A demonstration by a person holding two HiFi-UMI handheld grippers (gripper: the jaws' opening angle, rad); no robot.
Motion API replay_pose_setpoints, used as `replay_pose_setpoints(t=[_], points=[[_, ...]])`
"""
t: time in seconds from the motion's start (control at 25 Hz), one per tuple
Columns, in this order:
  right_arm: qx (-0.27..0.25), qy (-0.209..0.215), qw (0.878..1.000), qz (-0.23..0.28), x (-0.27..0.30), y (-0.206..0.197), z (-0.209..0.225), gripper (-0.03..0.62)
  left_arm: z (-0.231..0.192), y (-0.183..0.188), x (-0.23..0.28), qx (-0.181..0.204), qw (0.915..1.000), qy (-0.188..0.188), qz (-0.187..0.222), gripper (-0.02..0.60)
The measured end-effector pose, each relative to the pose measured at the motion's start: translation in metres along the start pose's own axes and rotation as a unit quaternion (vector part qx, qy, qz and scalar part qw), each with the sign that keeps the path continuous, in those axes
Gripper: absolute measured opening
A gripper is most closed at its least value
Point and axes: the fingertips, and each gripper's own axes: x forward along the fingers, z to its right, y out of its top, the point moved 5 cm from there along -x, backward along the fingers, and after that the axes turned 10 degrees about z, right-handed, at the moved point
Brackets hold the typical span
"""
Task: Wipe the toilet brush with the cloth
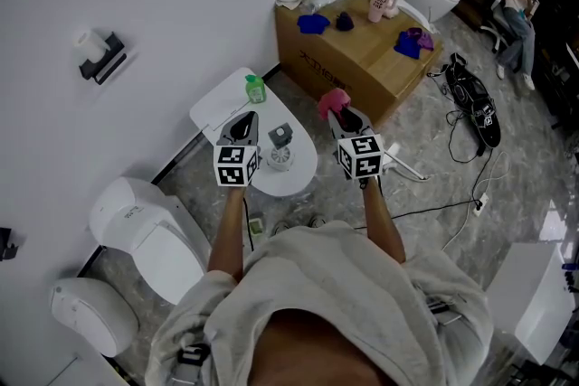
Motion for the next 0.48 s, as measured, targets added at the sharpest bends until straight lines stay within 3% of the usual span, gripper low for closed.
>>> replay_pose_setpoints(t=[0.48], points=[[0.000, 0.001, 1.000, -0.004, -0.0003, -0.0023, 0.0008, 0.100, 0.0025, -0.0013, -0.0005, 0.000, 1.0000, -0.002, -0.003, 0.018]])
